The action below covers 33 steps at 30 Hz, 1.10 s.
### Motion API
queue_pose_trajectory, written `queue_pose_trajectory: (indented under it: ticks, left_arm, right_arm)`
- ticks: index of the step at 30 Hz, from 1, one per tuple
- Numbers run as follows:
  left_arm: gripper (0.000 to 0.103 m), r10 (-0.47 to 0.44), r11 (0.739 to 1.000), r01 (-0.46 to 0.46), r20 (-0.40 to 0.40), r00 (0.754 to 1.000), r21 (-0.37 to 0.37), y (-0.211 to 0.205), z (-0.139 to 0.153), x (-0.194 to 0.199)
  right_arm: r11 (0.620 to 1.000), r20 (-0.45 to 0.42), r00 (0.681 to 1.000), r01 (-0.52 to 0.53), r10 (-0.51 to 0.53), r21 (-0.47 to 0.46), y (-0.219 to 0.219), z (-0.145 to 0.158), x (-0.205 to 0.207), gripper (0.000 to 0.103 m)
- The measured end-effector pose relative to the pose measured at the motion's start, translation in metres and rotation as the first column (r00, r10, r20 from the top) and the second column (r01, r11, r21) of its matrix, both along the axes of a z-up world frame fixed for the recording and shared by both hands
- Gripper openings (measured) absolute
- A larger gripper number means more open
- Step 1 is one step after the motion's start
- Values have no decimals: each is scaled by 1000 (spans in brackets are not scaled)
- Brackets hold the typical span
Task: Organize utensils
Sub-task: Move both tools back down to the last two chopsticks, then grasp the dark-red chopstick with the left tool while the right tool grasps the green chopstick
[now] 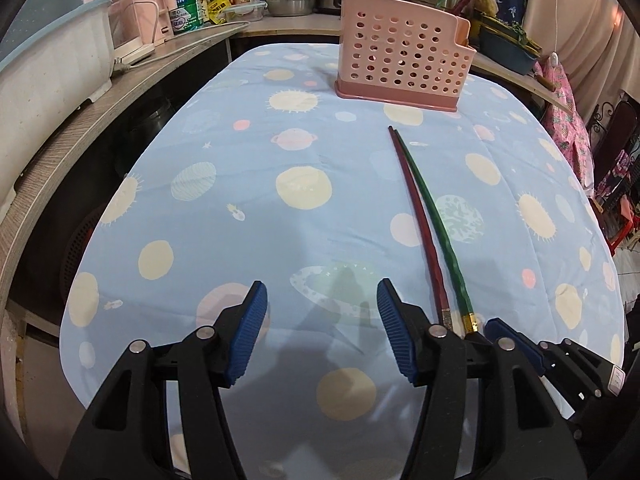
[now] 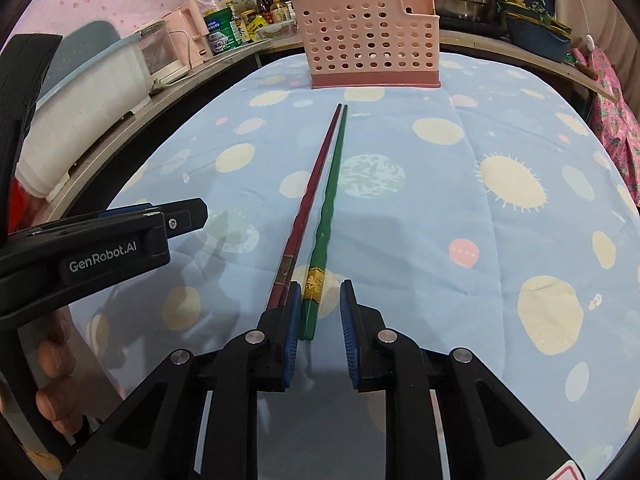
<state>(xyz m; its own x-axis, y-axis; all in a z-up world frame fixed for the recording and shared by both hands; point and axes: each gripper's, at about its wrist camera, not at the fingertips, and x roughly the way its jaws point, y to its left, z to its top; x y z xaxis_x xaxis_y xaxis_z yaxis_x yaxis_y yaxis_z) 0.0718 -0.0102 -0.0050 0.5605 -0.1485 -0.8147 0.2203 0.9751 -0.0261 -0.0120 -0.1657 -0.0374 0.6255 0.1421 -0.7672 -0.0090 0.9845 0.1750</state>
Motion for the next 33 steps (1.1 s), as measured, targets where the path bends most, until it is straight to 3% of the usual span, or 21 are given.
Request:
queue_pose_trajectory:
  ticks: [4,26,28,31,33]
  left_arm:
    - [59,-12,1000,12,-2,1000,-1,-4,-1,-1]
    - [63,-113,994,113,-60,992,-6,-53,-27,-13]
    - [61,-112,994,113,-56,992,6,-54,-27,-14]
    - [46,-117,993,118,-56,992,6,-53,-25,-14]
    - [31,-117,993,117,-59,991,0,-52,-24,-13]
  right_arm:
    - [1000,-3,1000,12,-12,-6,-5,-1,0,7]
    - [992,-14,992,125,-125,18,-48,-3,-15,7]
    - [992,-14,992,125,-124,19,-48,-3,-15,7]
    - [992,-13,992,123,-123,24,-48,-3,-16,7]
    - [992,-13,992,123,-123,26,-48,-3,-16,7]
